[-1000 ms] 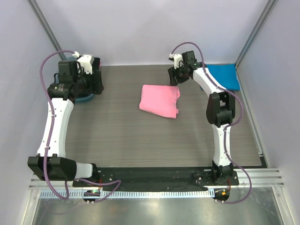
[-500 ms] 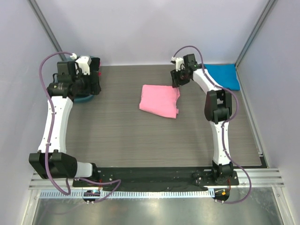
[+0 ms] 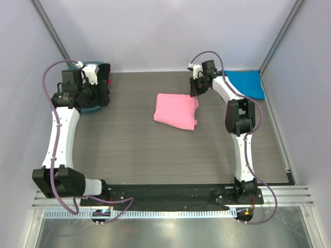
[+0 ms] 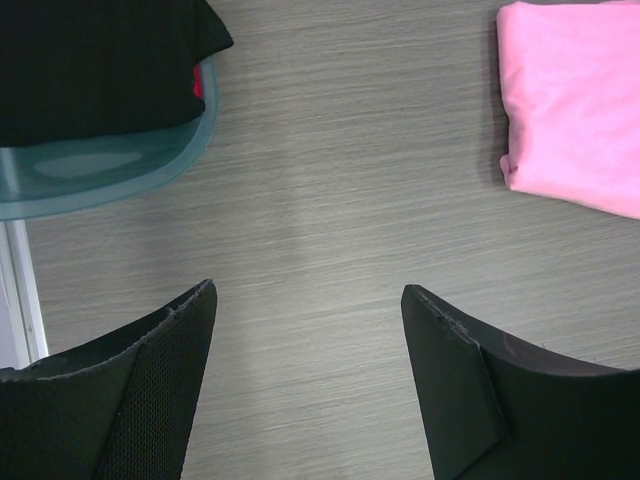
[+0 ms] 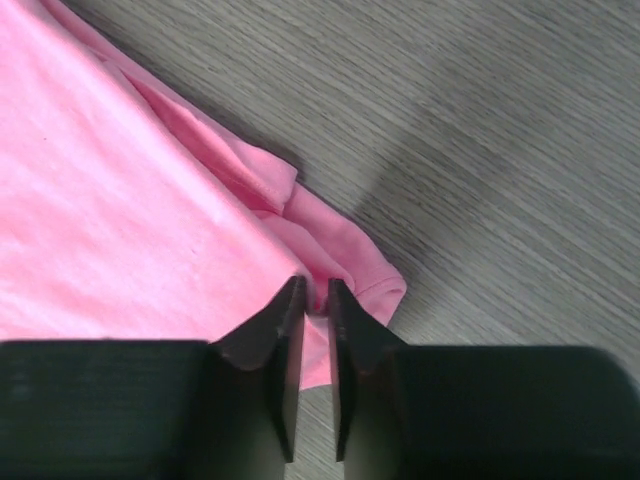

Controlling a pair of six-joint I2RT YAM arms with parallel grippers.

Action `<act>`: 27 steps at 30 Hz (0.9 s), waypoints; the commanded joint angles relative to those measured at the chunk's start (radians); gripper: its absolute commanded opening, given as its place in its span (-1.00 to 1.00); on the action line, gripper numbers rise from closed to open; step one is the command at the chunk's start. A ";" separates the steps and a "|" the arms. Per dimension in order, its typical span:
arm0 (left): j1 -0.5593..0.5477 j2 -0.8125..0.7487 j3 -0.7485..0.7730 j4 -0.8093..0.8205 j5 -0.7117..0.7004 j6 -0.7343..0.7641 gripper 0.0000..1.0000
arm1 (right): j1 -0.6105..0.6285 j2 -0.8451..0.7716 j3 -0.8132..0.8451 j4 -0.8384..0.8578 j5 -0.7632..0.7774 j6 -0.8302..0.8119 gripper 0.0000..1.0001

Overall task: Fold and stack the t-shirts
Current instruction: Flatten the tshirt out

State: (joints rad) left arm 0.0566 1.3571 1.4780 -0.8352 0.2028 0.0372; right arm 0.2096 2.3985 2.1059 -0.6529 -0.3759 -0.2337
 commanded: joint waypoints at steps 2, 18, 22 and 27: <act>0.022 -0.049 -0.015 0.013 0.026 -0.003 0.52 | 0.004 -0.004 0.028 0.004 -0.034 0.001 -0.73; 0.029 -0.108 -0.012 0.019 0.046 0.009 0.53 | 0.160 -0.444 -0.031 -0.045 0.005 -0.227 -0.98; 0.031 -0.130 -0.010 0.019 0.046 0.016 0.53 | 0.180 -0.525 0.103 -0.062 -0.001 -0.161 -0.98; 0.031 -0.157 -0.022 0.027 0.049 0.016 0.53 | 0.183 -0.555 0.287 -0.076 0.014 -0.079 -0.98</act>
State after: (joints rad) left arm 0.0799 1.2320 1.4597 -0.8341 0.2295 0.0380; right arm 0.4168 1.8816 2.2978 -0.7380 -0.3786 -0.3714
